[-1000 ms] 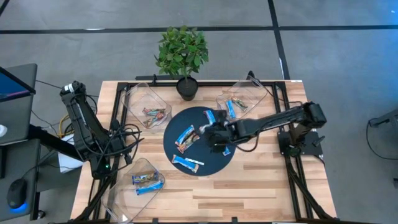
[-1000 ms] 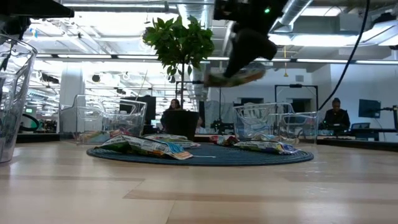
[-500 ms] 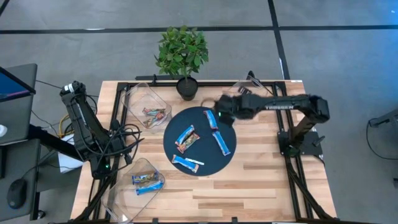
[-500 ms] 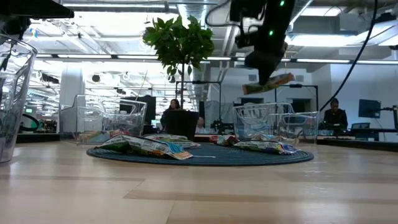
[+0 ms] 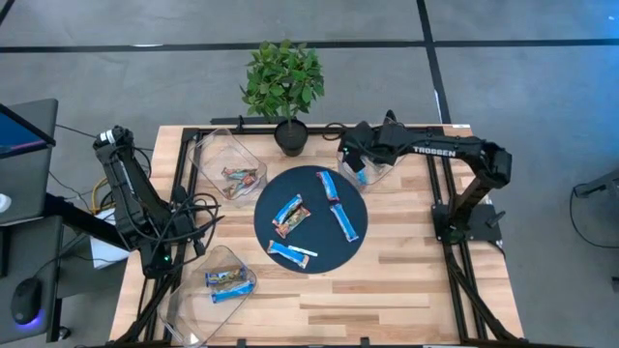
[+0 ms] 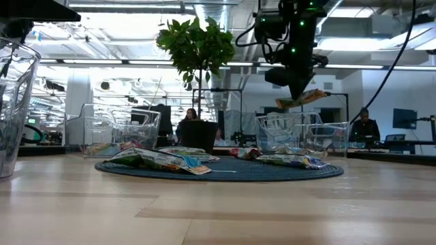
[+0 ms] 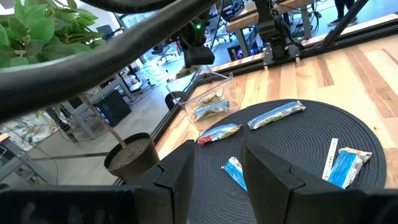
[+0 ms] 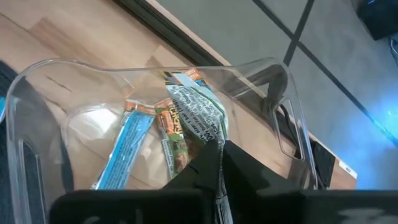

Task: Pick and place Granola Bars by type
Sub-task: Put the yellow granola bar into the top right bin

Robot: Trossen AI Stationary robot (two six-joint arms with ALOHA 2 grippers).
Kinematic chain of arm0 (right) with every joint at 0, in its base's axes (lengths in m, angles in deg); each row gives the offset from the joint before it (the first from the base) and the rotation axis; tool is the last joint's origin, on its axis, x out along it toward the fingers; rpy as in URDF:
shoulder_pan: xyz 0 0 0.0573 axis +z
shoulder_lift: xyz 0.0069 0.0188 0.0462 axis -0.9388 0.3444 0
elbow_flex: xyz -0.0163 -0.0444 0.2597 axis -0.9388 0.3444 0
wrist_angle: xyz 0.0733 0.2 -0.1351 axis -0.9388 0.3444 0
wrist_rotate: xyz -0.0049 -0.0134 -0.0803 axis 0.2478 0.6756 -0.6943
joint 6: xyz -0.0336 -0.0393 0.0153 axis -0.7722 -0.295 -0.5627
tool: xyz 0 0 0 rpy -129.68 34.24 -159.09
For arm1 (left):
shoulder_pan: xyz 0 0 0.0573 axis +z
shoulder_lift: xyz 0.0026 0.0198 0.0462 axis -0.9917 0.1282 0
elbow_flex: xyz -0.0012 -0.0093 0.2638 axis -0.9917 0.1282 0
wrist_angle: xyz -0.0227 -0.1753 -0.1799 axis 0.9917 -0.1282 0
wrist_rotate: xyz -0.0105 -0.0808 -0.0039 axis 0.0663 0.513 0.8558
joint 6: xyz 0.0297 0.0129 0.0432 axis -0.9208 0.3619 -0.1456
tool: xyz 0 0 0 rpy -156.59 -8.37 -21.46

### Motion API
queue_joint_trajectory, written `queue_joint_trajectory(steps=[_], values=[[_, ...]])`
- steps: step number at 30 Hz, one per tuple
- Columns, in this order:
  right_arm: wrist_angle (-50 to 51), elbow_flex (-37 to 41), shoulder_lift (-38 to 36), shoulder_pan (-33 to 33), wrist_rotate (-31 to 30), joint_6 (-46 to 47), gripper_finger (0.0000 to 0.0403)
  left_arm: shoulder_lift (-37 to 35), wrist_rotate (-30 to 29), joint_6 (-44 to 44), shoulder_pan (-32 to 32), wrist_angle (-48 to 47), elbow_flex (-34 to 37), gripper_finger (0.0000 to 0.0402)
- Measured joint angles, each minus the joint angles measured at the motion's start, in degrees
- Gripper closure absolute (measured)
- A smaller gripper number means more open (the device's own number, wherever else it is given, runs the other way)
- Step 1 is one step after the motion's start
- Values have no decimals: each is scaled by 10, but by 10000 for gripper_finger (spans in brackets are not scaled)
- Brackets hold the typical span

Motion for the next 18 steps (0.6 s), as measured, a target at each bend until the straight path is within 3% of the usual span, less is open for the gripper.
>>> queue_joint_trajectory(steps=[10,18], values=[[-5,0,0,-5,-1,-10,282,0,0,3,0,1,0,276],[-86,0,0,92,2,-114,237,0,0,3,0,1,0,276]])
